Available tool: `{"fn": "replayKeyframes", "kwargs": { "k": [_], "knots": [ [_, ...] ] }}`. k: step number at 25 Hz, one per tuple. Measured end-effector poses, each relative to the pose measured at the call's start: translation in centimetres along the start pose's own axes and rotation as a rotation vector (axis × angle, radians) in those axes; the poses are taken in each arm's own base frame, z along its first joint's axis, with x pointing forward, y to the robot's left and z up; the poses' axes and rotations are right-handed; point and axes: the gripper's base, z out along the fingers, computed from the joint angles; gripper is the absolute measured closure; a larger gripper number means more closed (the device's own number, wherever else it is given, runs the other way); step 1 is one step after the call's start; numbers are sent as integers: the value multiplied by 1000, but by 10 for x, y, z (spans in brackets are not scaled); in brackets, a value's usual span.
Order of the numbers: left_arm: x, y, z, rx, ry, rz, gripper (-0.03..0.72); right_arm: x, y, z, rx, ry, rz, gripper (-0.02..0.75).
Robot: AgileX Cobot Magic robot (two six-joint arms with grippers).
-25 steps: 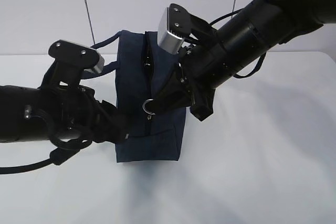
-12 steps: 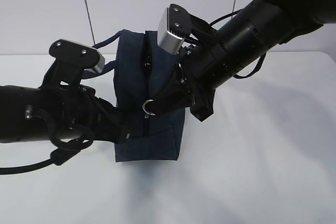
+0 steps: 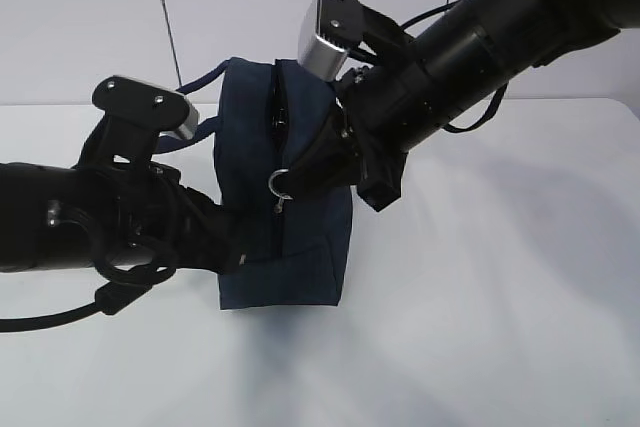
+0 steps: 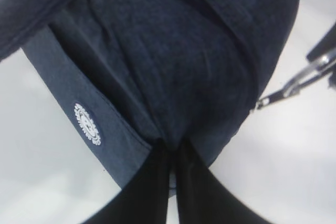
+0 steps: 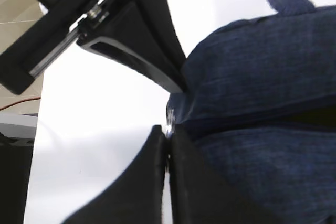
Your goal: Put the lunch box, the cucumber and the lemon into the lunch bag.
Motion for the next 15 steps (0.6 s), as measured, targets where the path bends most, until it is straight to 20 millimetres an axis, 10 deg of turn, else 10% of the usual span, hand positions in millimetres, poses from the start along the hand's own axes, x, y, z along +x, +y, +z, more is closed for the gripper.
{"fn": "replayKeyframes", "kwargs": {
  "k": [15],
  "knots": [
    [4, 1, 5, -4, 19, 1, 692, -10, -12, -6, 111, -22, 14, 751]
  ]
}}
